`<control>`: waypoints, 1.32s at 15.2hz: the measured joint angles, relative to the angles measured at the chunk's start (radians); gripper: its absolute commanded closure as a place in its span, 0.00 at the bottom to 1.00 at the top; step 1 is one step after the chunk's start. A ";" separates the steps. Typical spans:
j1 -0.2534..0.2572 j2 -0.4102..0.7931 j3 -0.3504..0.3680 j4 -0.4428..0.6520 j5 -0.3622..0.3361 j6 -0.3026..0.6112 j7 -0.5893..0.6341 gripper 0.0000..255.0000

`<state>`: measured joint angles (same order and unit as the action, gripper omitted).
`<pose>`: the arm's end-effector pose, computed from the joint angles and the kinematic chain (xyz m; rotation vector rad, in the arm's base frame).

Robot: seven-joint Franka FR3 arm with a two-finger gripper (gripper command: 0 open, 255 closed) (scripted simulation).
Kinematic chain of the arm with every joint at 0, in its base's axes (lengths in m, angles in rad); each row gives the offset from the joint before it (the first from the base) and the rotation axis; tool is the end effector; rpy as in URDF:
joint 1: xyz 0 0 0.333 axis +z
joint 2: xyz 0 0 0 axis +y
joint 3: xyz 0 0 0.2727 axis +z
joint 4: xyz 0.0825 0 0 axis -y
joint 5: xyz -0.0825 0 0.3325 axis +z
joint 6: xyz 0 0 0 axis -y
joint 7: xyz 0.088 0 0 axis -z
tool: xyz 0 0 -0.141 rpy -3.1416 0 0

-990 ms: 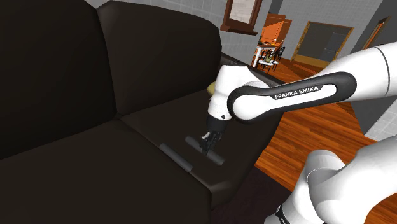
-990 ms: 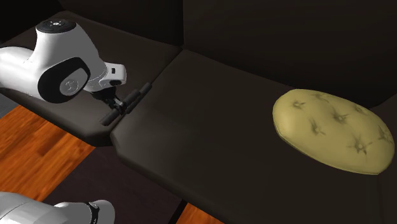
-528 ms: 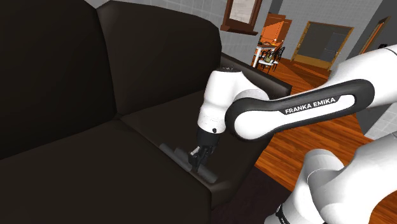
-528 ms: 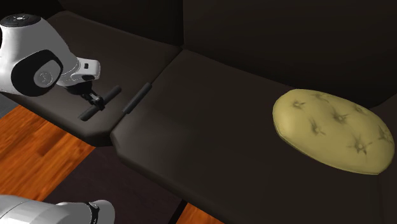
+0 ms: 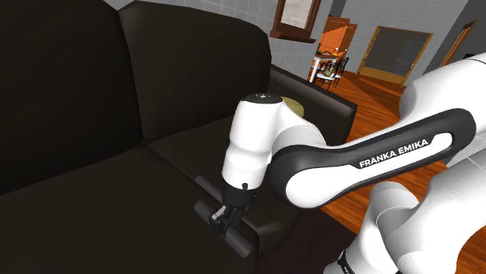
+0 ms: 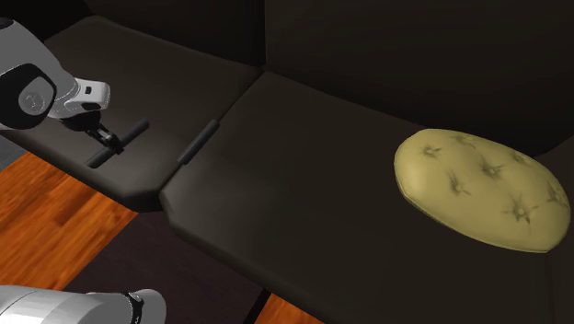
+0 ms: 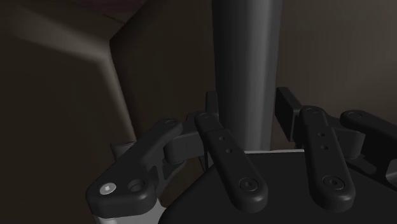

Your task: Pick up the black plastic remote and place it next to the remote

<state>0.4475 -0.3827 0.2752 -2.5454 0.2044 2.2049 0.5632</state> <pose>0.2889 0.2648 0.3571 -3.0684 -0.0360 0.0157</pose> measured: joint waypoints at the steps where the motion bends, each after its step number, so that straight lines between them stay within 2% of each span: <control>1: 0.001 0.012 0.005 -0.003 0.001 0.016 0.005 1.00; 13: 0.000 0.124 0.026 -0.081 0.002 0.204 0.003 1.00; 20: -0.001 0.132 0.027 -0.084 0.002 0.217 0.003 1.00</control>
<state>0.4467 -0.2504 0.3025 -2.6299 0.2061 2.4214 0.5666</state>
